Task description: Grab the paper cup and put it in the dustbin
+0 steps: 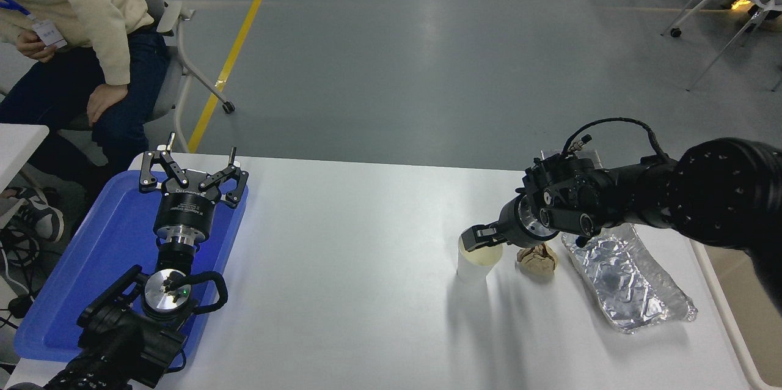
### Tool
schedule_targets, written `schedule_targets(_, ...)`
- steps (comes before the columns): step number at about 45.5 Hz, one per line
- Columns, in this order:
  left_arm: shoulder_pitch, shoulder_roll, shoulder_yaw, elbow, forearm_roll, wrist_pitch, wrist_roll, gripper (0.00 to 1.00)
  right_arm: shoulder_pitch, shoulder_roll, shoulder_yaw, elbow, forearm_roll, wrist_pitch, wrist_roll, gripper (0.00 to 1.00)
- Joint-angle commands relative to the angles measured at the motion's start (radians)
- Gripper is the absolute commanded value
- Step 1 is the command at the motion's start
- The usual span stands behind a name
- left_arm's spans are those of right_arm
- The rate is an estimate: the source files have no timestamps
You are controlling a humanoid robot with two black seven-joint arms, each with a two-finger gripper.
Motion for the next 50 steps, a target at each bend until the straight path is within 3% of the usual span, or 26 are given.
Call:
schedule_targets(1, 0.000, 0.000, 0.000, 0.000, 0.000, 0.001, 0.000, 1.00, -0.016, 0.000, -0.001, -0.013, -0.007, -0.006, 0.000, 0.09)
schedule_targets(3, 0.000, 0.000, 0.000, 0.000, 0.000, 0.001, 0.000, 1.00, -0.016, 0.000, -0.001, -0.013, -0.007, -0.007, 0.002, 0.00)
schedule_targets(32, 0.000, 0.000, 0.000, 0.000, 0.000, 0.001, 0.000, 1.00, 0.048, 0.000, -0.014, 0.025, -0.002, -0.003, 0.005, 0.00)
schedule_targets(50, 0.000, 0.000, 0.000, 0.000, 0.000, -0.001, 0.000, 1.00, 0.423, -0.072, -0.026, 0.283, 0.019, 0.052, 0.005, 0.00)
